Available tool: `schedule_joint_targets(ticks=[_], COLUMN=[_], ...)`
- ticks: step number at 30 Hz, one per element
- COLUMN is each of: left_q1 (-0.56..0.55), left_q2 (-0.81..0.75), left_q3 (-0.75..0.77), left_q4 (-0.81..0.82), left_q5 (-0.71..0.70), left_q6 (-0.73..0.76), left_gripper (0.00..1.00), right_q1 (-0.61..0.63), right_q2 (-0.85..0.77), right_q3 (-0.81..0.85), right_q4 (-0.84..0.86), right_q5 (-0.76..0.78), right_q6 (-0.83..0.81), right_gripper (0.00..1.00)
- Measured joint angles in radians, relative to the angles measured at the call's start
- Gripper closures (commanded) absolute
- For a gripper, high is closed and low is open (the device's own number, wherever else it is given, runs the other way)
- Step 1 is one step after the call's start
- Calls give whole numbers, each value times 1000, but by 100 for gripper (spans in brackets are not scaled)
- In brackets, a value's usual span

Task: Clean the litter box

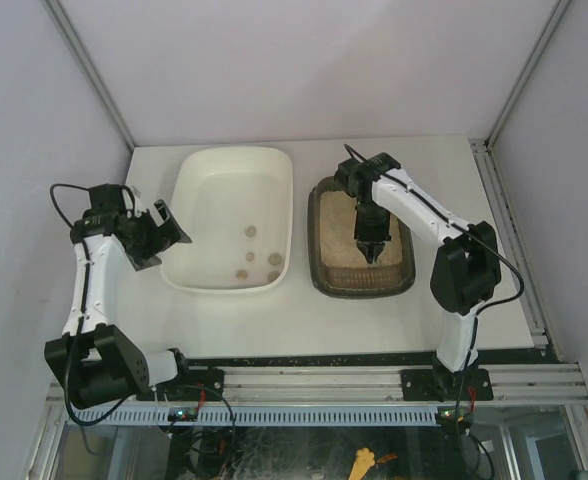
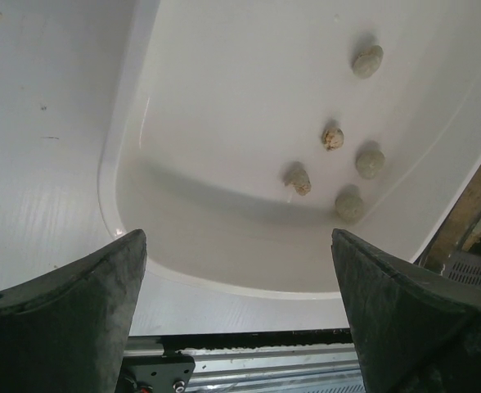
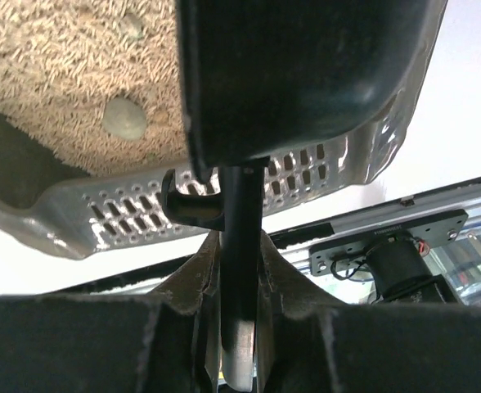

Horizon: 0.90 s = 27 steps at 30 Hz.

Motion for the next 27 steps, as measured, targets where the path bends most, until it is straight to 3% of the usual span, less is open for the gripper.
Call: schedule_joint_targets(ticks=[20, 27], left_q1=[-1, -1], left_q2=[38, 38], left_q3=[-26, -49], left_q4=[74, 93], left_q5=[-2, -12], left_q6=[-4, -5], left_gripper=[4, 4], right_q1=[-81, -82], right_q2=[232, 243], right_q3=[122, 121], right_q4=[48, 172], right_q5=[133, 54], right_q6=[-95, -136], right_gripper=[100, 100])
